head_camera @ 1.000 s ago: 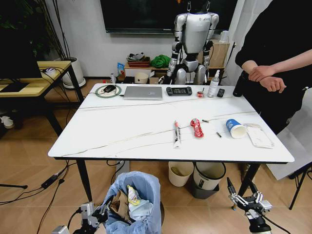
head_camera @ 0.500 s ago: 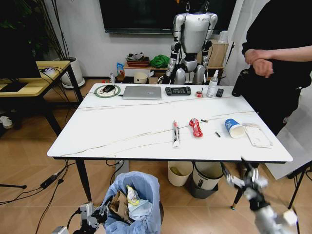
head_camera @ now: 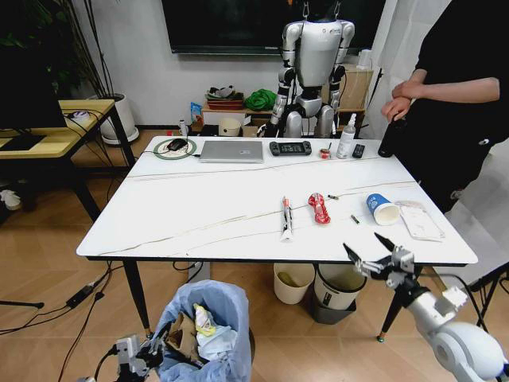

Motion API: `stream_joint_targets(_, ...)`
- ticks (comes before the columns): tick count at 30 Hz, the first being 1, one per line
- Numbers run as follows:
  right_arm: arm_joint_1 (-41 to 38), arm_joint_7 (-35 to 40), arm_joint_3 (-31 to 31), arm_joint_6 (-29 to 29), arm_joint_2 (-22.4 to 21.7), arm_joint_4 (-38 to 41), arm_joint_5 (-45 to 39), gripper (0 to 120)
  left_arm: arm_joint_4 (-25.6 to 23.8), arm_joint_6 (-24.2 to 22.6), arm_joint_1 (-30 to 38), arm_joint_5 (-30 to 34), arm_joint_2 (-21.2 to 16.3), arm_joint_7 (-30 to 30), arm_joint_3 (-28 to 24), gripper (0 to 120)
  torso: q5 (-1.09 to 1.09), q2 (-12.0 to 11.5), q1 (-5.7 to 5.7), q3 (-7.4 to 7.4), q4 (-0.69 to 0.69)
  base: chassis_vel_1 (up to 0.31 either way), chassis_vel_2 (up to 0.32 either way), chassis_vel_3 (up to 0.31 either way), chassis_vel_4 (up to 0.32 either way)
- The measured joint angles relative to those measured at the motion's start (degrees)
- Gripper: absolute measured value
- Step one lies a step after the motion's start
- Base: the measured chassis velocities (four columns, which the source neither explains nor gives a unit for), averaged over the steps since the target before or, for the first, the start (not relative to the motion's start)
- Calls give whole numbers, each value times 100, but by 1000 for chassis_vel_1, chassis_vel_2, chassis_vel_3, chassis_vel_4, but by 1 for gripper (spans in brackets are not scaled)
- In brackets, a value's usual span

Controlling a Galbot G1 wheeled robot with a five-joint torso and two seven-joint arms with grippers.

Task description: Pick up the trash bin and place the trash from the table into it.

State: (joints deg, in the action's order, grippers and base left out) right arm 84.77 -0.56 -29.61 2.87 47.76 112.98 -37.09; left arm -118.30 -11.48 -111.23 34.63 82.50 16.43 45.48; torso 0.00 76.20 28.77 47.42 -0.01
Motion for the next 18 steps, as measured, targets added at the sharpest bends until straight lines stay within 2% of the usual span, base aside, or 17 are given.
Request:
stream_joint_targets(1, -264, 339, 323, -193, -154, 97, -218, 100, -47, 2, -21, -30, 77, 0, 49, 0, 1, 0, 0, 0, 1, 0, 0, 0, 0)
stream_joint_targets(3, -658, 529, 749, -413, -282, 150, -606, 100, -103, 5, -37, -90, 169, 1, 97, 0, 0, 0, 0, 0, 1, 0, 0, 0, 0)
stream_joint_targets(5, -1112, 633, 1146, -714, -300, 154, -931, 100, -133, 6, -32, -146, 266, -3, 131, 0, 0, 0, 0, 0, 1, 0, 0, 0, 0)
stream_joint_targets(7, -1759, 865, 1636, -1272, -179, 144, -1205, 100, -185, 6, -13, -229, 398, -8, 156, 0, -2, 0, 0, 0, 1, 0, 0, 0, 0)
stream_joint_targets(8, -1759, 865, 1636, -1272, -179, 144, -1205, 100, -185, 6, -13, -229, 398, -8, 156, 0, -2, 0, 0, 0, 1, 0, 0, 0, 0)
stream_joint_targets(14, -2955, 1462, 2614, -2584, 498, -326, -1192, 100, -375, 18, -41, -428, 706, -20, 180, 0, 0, 0, 1, 0, 2, 0, 0, 0, 0)
stream_joint_targets(18, -3185, 1624, 2788, -2923, 746, -599, -1055, 100, -421, 40, -74, -473, 786, -18, 193, 0, 0, 0, 0, 0, 2, 0, 0, 0, 0)
